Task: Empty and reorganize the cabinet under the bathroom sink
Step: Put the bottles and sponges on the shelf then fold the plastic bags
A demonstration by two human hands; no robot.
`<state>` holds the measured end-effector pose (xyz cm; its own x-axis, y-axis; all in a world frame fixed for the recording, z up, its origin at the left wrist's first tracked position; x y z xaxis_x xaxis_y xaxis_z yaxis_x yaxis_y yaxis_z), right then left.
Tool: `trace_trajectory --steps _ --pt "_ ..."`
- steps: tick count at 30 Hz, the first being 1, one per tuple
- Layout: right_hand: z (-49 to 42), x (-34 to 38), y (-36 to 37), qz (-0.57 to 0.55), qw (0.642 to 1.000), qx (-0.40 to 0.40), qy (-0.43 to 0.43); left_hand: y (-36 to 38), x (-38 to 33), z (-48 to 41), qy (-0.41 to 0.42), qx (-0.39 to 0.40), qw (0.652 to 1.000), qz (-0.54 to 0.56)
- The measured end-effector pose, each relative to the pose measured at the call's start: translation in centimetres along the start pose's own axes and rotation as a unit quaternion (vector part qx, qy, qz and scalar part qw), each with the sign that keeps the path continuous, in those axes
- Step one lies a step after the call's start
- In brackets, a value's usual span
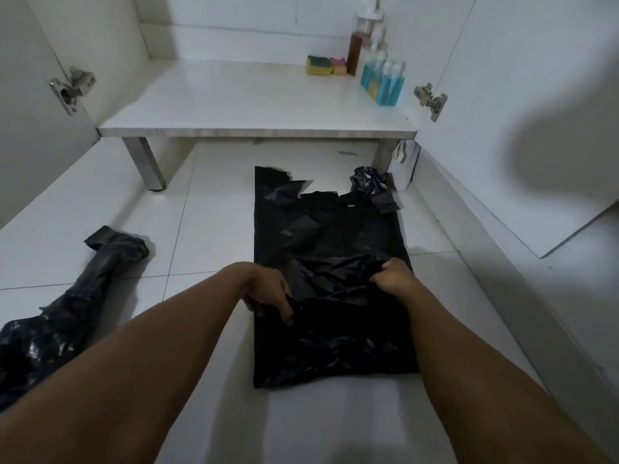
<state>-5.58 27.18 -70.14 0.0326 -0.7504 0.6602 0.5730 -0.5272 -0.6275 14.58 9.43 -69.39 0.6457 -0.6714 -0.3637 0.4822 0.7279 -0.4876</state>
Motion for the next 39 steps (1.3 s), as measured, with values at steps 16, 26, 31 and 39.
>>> trace_trajectory --steps 16,26,31,39 --pt "2.9 -4.1 -3.4 -0.005 0.973 0.148 0.180 3.2 1.5 -2.6 -0.016 -0.239 0.945 -0.221" --pt "1.9 -2.8 -5.7 0.187 0.973 -0.080 0.106 3.1 0.3 -2.6 -0.029 -0.251 0.930 -0.265" --pt "0.4 -2.9 -1.1 0.187 0.981 0.052 0.024 3.2 0.6 -2.9 -0.037 -0.268 0.933 -0.239" --pt "1.3 -2.5 0.4 0.205 0.978 0.011 0.032 2.5 1.4 -2.6 -0.039 -0.321 0.919 -0.225"
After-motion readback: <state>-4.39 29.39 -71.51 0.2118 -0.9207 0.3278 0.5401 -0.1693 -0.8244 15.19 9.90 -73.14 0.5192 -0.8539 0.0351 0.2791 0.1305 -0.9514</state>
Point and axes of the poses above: each hand's wrist, its own z-axis away from the middle knuckle, its own y-axis out of the palm, x = y × z, the point moved 6 cm from there along -z, towards the middle knuckle, and after that the axes turned 5 degrees about -z, right-handed, at the moved point
